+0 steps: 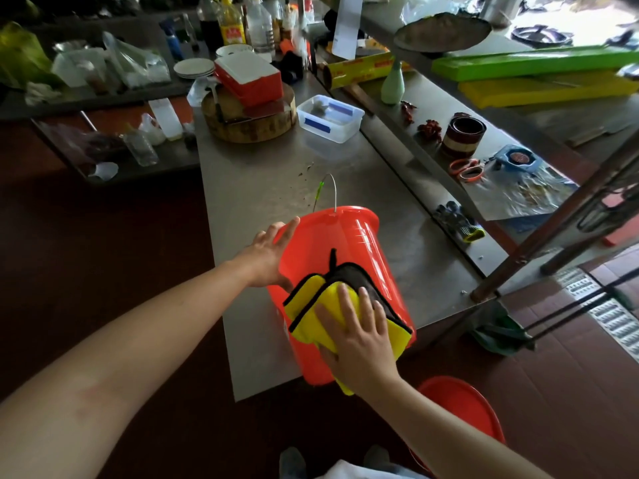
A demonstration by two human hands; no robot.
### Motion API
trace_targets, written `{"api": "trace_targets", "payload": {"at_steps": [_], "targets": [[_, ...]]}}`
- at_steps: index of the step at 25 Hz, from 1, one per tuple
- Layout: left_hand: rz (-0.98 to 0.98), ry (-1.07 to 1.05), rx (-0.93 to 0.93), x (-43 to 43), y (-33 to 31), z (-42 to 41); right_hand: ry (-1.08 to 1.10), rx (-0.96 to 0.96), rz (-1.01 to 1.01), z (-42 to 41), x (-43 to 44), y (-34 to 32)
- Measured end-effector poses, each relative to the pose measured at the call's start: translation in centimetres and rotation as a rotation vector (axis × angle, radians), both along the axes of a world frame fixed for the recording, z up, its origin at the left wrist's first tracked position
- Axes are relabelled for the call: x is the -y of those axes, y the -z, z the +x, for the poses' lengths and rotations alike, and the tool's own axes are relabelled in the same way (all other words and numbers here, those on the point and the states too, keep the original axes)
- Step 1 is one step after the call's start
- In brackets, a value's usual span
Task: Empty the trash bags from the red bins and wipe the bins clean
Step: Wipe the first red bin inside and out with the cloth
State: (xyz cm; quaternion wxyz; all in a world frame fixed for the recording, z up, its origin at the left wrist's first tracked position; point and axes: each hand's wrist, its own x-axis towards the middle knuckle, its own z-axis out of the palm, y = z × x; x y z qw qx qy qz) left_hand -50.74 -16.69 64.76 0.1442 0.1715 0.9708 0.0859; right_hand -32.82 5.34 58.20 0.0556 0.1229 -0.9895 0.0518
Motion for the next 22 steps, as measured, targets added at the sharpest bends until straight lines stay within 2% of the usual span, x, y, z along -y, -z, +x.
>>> {"api": "trace_targets", "payload": {"at_steps": [3,6,11,18,20,22], "targets": [[-0.001,0.001,-0.010,0.3,0.3,0.1,-0.101,-0.004,0.031,0.1,-0.2,0.4],[0.000,0.001,-0.018,0.4,0.5,0.2,-0.077,-0.028,-0.024,-0.1,-1.9,0.0],[-0.016,0.004,-0.025,-0.1,0.4,0.1,0.144,0.011,-0.239,-0.4,-5.3,-0.1],[-0.048,0.003,-0.016,-1.1,-0.4,0.1,0.441,0.266,-0.667,-1.7,-8.7,-0.3],[-0.050,-0.001,-0.006,-1.1,-0.5,0.1,0.485,0.226,-0.636,-1.1,-7.4,-0.4],[-0.046,-0.002,0.000,-0.9,-0.5,0.1,0.418,0.085,-0.404,0.3,-5.0,-0.6]]}}
